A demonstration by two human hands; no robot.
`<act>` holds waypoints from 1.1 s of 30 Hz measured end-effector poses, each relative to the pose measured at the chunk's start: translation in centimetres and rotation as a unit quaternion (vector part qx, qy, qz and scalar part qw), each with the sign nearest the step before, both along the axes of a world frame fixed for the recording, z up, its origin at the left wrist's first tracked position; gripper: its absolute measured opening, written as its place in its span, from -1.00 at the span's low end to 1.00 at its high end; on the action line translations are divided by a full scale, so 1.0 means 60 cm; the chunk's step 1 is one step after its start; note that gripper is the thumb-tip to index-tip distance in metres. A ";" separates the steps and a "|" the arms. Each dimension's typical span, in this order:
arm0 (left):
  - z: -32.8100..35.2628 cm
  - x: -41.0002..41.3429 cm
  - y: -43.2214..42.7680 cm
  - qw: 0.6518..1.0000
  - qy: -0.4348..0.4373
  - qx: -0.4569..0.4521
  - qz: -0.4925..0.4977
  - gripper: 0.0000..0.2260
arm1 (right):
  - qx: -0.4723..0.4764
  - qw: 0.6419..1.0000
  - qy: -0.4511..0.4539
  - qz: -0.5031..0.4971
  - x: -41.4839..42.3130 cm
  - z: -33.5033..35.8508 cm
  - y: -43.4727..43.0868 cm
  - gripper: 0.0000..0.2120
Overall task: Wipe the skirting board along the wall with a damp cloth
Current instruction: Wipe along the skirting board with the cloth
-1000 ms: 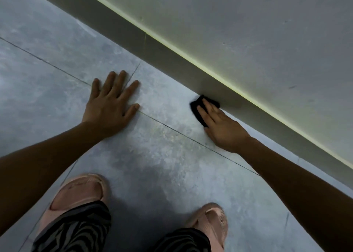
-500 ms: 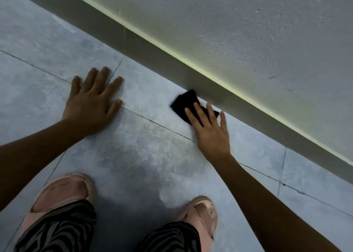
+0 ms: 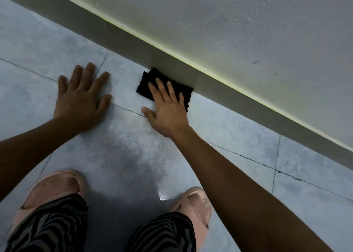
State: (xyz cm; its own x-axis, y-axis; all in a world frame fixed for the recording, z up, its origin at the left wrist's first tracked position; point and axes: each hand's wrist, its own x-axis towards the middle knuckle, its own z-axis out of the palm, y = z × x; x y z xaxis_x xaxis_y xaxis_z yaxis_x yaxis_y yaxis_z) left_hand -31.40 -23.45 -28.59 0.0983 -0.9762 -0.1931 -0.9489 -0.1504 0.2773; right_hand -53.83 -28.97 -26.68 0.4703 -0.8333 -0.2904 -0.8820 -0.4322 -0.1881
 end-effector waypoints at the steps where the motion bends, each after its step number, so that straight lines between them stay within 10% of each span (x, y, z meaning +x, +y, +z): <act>1: 0.003 0.002 -0.003 1.000 0.002 0.006 -0.006 -0.37 | -0.007 1.000 -0.001 -0.015 -0.011 -0.003 0.003 -0.37; 11: 0.001 0.101 0.012 0.995 -0.068 0.072 -0.034 -0.31 | 0.000 0.986 0.044 -0.161 -0.090 0.002 0.031 -0.22; 20: -0.003 0.083 0.019 0.997 -0.053 0.047 -0.015 -0.34 | 0.030 0.999 0.017 -0.022 0.107 0.003 -0.013 -0.20; 33: -0.003 0.193 0.042 0.998 -0.031 0.039 0.039 -0.39 | 0.041 0.993 0.092 -0.064 -0.017 0.021 0.002 -0.06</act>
State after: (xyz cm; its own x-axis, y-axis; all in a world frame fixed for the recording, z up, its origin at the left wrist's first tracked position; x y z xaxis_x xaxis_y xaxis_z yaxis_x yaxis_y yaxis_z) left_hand -19.81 -20.94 -28.79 0.1876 -0.9475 -0.2590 -0.9483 -0.2434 0.2037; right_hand -54.84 -28.83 -25.43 0.2940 -0.8532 -0.4308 -0.9516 -0.3035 -0.0483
